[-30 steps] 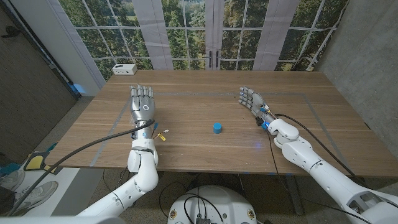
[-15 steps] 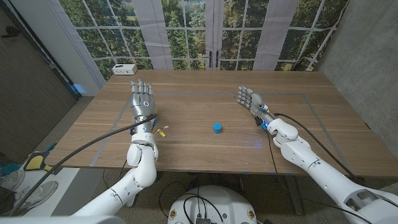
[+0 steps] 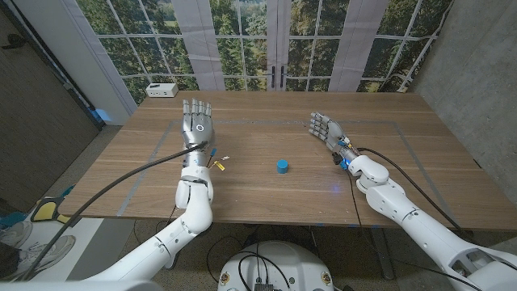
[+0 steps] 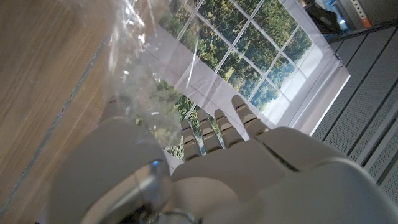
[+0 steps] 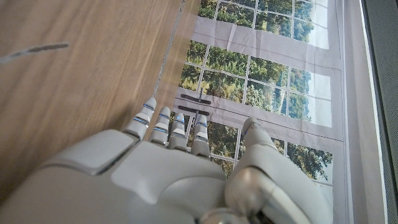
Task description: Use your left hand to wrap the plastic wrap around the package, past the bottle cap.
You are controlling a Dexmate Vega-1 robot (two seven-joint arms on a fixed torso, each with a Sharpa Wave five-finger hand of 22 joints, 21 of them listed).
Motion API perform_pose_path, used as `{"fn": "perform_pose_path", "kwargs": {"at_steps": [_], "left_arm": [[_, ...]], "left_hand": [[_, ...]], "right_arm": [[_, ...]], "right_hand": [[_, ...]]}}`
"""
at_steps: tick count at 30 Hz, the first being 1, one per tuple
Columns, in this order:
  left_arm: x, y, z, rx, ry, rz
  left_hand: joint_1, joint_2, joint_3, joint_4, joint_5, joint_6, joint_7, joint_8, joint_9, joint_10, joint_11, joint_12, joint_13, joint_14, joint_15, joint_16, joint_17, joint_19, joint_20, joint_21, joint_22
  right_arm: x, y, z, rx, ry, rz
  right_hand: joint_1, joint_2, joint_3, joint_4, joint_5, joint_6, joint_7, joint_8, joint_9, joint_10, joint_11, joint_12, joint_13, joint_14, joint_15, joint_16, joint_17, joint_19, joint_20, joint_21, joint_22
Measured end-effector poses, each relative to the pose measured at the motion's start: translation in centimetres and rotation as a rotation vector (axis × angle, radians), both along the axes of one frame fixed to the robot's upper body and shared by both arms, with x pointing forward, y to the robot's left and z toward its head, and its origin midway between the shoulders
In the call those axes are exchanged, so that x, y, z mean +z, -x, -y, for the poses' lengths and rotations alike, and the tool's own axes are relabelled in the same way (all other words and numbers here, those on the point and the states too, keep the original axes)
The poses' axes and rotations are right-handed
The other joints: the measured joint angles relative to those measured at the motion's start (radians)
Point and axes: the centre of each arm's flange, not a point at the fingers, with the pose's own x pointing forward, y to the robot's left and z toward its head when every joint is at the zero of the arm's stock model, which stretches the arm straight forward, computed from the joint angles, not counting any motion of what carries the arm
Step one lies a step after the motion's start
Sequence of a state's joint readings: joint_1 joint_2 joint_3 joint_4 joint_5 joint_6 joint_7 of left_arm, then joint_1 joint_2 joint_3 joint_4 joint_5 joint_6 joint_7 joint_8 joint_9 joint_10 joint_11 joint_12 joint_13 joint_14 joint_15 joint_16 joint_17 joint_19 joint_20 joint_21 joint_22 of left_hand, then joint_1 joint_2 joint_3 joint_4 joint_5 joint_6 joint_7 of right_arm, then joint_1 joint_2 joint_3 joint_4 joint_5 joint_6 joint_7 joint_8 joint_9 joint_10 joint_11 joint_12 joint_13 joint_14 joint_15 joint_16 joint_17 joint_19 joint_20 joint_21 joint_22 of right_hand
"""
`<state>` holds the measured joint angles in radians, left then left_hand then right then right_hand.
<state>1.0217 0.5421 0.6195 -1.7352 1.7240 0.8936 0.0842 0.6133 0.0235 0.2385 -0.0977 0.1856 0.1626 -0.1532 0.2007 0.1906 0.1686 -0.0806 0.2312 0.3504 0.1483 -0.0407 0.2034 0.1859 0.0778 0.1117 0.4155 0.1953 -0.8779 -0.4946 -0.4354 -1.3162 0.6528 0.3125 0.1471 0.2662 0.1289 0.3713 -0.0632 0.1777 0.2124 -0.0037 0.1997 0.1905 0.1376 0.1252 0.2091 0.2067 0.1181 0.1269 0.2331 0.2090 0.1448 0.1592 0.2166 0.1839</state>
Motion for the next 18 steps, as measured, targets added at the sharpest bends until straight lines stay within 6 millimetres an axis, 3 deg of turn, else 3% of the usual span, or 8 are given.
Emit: {"fn": "perform_pose_path", "kwargs": {"at_steps": [5, 11, 15, 18], "left_arm": [[1.8, 0.5, 1.8, -0.098, -0.035, -0.059], [2.2, 0.2, 2.4, -0.13, -0.035, -0.184], [2.4, -0.3, 2.7, -0.141, -0.03, -0.292], [2.7, -0.6, 2.8, -0.14, -0.027, -0.369]], "left_hand": [[-0.011, -0.012, -0.014, -0.006, 0.007, -0.061, 0.011, -0.018, 0.0, -0.07, 0.013, -0.025, -0.013, -0.066, 0.014, -0.022, 0.0, -0.049, 0.021, -0.027, 0.0], [-0.019, -0.02, -0.023, -0.007, 0.014, -0.113, 0.028, -0.02, 0.0, -0.134, 0.048, -0.034, -0.026, -0.147, 0.055, -0.03, 0.0, -0.122, 0.049, -0.062, 0.001], [-0.031, -0.018, -0.027, -0.003, 0.014, -0.19, 0.051, -0.028, -0.004, -0.208, 0.076, -0.041, -0.035, -0.221, 0.093, -0.03, 0.001, -0.185, 0.072, -0.091, 0.003], [-0.036, -0.021, -0.035, -0.003, 0.014, -0.207, 0.059, -0.028, -0.005, -0.229, 0.089, -0.041, -0.035, -0.243, 0.103, -0.03, 0.003, -0.209, 0.08, -0.099, 0.007]], "right_arm": [[0.0, 0.2, 0.3, -0.01, -0.008, 0.001], [-0.1, 0.3, 0.6, -0.016, -0.015, -0.001], [-0.1, 0.3, 0.7, -0.016, -0.016, -0.001], [0.0, 0.2, 0.7, -0.016, -0.016, 0.0]], "right_hand": [[0.0, 0.0, 0.0, 0.0, 0.0, 0.004, -0.004, 0.0, 0.0, 0.004, -0.004, 0.0, 0.0, 0.0, 0.0, 0.0, 0.003, 0.0, 0.0, 0.0, 0.0], [0.0, 0.0, 0.0, 0.0, 0.0, 0.006, -0.006, 0.0, 0.0, 0.007, -0.007, 0.0, 0.0, 0.003, 0.003, 0.0, 0.003, 0.005, 0.005, 0.0, 0.0], [0.0, 0.0, 0.0, 0.0, 0.0, 0.006, -0.005, 0.0, 0.0, 0.007, -0.007, 0.0, 0.0, 0.009, -0.002, 0.0, 0.003, 0.005, 0.005, 0.0, 0.0], [0.0, 0.0, 0.0, 0.0, 0.0, 0.006, -0.005, 0.0, 0.0, 0.007, -0.007, 0.0, 0.0, 0.009, -0.002, 0.0, 0.003, 0.005, 0.005, 0.0, 0.0]]}}
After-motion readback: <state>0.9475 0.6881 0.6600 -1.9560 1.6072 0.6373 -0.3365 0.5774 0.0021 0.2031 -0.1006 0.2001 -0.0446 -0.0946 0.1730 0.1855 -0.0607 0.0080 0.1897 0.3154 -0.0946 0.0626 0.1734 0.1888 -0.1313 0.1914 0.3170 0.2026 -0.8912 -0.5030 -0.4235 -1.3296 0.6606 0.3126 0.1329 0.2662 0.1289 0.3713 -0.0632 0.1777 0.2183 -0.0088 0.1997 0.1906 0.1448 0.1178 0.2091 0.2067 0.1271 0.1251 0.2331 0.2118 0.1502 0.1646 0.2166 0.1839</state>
